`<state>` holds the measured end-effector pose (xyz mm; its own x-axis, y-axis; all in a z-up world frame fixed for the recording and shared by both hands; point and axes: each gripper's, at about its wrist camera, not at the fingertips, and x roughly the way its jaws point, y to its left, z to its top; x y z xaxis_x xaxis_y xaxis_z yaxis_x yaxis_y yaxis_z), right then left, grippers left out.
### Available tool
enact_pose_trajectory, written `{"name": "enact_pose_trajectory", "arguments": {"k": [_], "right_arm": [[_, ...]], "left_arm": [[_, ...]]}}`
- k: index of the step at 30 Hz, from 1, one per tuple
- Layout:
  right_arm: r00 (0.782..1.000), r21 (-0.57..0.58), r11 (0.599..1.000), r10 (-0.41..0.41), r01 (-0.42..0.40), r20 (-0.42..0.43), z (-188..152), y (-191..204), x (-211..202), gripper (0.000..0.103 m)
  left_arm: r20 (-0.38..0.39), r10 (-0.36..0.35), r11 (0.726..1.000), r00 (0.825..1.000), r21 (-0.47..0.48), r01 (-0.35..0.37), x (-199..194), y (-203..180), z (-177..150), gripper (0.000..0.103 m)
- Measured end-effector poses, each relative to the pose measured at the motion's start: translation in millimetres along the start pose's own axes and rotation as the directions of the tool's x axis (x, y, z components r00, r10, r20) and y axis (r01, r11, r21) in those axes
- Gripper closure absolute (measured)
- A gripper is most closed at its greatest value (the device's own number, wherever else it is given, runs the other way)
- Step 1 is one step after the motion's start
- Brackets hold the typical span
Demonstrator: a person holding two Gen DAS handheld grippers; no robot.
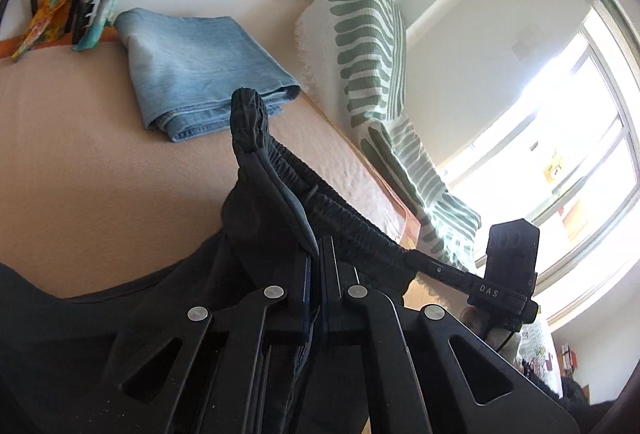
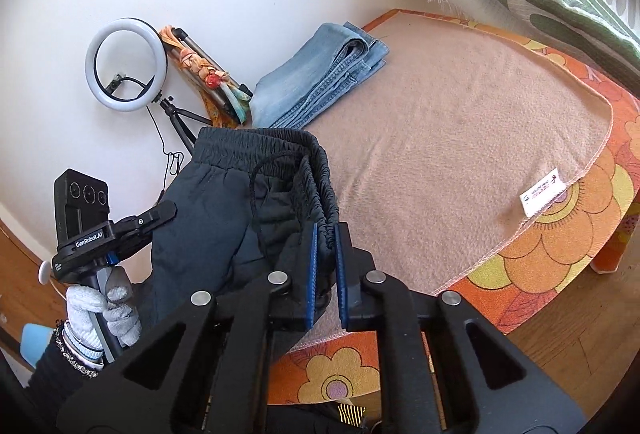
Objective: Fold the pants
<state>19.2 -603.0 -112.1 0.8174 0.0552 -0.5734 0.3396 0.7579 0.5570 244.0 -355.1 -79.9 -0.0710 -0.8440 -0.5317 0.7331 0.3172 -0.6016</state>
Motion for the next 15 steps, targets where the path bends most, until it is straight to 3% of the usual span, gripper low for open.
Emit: {"name": "enact_pose_trajectory", "arguments": {"k": [5,10,12,15], "right_arm": [[0.997,-0.008,0.998,-0.069,0.069,-0.031,-12,-12,-5,0.094],[0.996,0.018,0.997,-0.070,0.071,-0.049,-18,-28,-6,0.086],[0.998,0.032,0.998,-0.051,0.052,-0.026,-13,-31,-12,0.079],[1.000,0.083,0.996,-0.019,0.018,0.015,-2,-37,-21,0.065]], "left_arm": [[-0.116,-0.064,0.993,0.991,0.093,0.075,31,-45,-15,0.101],[-0.253,-0.047,0.988,0.966,0.129,0.081,64,-52,-39,0.101],[-0.309,-0.033,0.988,0.951,0.136,0.078,73,-53,-49,0.101],[-0.324,0.011,0.984,0.946,0.174,0.048,74,-61,-54,0.100]]}}
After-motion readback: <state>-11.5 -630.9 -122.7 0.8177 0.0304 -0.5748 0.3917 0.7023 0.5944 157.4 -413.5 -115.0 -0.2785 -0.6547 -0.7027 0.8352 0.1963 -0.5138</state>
